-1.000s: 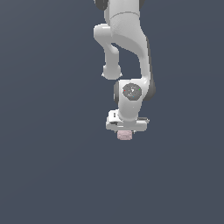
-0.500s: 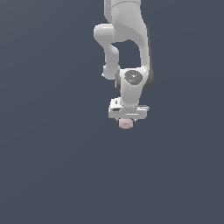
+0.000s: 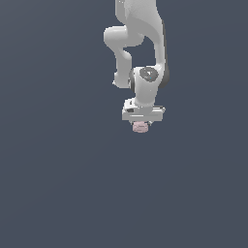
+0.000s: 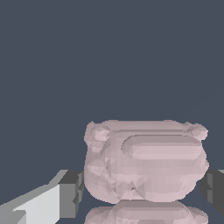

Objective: Pick up the object and move it to a goal position.

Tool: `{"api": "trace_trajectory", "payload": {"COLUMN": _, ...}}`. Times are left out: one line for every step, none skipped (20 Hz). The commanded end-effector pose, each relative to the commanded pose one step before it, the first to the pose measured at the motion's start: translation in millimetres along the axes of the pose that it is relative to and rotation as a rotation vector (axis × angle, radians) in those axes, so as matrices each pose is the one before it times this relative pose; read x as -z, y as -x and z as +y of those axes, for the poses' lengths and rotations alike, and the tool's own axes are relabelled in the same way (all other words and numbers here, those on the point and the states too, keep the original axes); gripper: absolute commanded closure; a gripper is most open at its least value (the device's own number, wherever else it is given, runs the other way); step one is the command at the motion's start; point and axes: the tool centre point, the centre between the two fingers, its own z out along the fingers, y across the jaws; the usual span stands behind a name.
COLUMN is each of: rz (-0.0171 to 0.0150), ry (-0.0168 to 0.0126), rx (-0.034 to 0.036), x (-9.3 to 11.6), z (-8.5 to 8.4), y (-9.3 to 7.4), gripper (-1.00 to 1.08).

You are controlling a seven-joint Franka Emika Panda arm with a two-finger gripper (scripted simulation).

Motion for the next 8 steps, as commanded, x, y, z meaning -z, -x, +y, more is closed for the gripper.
{"api": "trace_trajectory", "payload": {"rz": 0.00034, "ry": -0.00002, "rx": -0.00029, "x": 1.99, "z": -1.07, "y": 9.01, "gripper": 1.08}}
{"api": "trace_trajectory", "payload": {"rz": 0.0, "ry": 0.0, "rx": 0.0, "x": 0.57, "z": -0.37, "y": 2.59, "gripper": 1.08}}
{"api": "trace_trajectory", "payload": {"rz": 0.0, "ry": 0.0, "rx": 0.0, "x": 0.49, "z": -0.32, "y": 2.2, "gripper": 1.08}}
{"api": "trace_trajectory", "payload": {"rz": 0.0, "ry": 0.0, "rx": 0.0, "x": 0.41, "z": -0.27, "y": 1.8, "gripper": 1.08}}
{"api": "trace_trajectory", "payload": {"rz": 0.0, "ry": 0.0, "rx": 0.0, "x": 0.32, "z": -0.21, "y": 1.41, "gripper": 1.08}}
{"api": "trace_trajectory", "payload": {"rz": 0.0, "ry": 0.0, "rx": 0.0, "x": 0.23, "z": -0.15, "y": 1.01, "gripper": 1.08}}
{"api": "trace_trajectory", "payload": {"rz": 0.0, "ry": 0.0, "rx": 0.0, "x": 0.14, "z": -0.09, "y": 0.6, "gripper": 1.08}}
{"api": "trace_trajectory", "payload": {"rz": 0.0, "ry": 0.0, "rx": 0.0, "x": 0.05, "z": -0.03, "y": 0.2, "gripper": 1.08}}
